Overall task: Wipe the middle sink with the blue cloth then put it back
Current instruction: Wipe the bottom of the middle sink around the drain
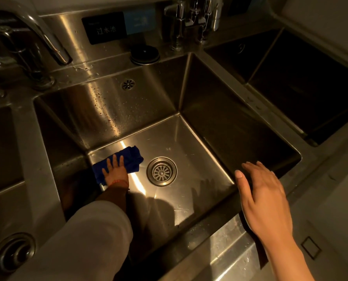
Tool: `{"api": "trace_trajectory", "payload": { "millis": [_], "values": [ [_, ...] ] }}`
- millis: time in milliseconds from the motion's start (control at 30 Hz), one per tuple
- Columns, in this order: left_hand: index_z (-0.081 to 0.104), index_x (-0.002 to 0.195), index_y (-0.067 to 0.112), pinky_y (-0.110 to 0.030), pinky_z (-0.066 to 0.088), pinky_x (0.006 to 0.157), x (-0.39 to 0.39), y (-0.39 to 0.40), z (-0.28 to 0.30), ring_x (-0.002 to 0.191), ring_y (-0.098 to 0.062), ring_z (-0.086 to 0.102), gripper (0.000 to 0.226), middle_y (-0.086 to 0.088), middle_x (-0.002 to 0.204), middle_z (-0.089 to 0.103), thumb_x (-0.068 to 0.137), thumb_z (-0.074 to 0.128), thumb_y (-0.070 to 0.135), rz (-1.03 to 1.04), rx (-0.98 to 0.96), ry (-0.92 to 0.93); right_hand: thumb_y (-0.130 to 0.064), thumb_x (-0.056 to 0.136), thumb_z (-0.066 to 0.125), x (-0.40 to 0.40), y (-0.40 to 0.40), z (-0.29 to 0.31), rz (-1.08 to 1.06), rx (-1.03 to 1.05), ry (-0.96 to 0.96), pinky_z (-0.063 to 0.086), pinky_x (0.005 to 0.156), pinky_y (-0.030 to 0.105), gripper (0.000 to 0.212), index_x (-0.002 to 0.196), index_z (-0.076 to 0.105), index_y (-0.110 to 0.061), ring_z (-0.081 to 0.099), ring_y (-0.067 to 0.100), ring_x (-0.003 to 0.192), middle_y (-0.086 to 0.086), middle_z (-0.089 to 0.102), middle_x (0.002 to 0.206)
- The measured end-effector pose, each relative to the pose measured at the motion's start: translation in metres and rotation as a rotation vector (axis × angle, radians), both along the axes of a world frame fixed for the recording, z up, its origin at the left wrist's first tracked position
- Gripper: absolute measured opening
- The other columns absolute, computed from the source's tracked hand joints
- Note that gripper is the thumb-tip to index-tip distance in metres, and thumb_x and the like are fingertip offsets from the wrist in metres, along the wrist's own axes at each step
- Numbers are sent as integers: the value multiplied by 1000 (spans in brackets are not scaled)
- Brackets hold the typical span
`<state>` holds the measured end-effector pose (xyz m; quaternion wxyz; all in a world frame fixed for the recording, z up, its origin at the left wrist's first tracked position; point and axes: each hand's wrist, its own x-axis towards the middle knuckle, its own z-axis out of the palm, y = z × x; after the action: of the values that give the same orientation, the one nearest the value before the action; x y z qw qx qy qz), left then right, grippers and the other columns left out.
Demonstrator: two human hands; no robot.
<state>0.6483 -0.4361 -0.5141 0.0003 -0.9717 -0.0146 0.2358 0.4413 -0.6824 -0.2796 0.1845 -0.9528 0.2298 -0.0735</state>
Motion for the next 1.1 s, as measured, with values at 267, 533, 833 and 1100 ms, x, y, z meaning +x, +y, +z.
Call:
{"api": "trace_trajectory", "payload": {
  "millis": [267,533,833,1100],
  "values": [
    [-7,154,18,-47,7,121,19,10,-3,149,-29,-8,75,-7,161,-13,98,42,8,-48,-2,-1,-42,91,31,0,-1,0,7,-1,2,21,110,38,51,124,54,-11,38,21,131,9,56,129],
    [-5,154,17,-47,8,120,29,13,-8,149,-30,-5,70,-8,161,-11,100,37,6,-59,-10,-30,-45,91,29,0,-1,-2,8,15,-5,24,111,40,53,125,53,-12,38,21,130,9,56,129],
    [-3,154,12,-47,11,120,9,2,-3,149,-32,-2,66,-12,161,-5,100,37,8,-27,-26,-40,-43,92,32,0,-1,-1,-1,23,-10,30,108,42,50,122,55,-10,42,21,128,10,58,125],
    [-5,154,13,-46,9,121,-16,-1,-5,149,-31,-5,61,-10,161,-9,102,26,7,-45,-29,0,-39,93,36,0,0,0,5,41,-10,32,107,42,45,123,55,-11,43,21,127,9,58,125]
  ]
}}
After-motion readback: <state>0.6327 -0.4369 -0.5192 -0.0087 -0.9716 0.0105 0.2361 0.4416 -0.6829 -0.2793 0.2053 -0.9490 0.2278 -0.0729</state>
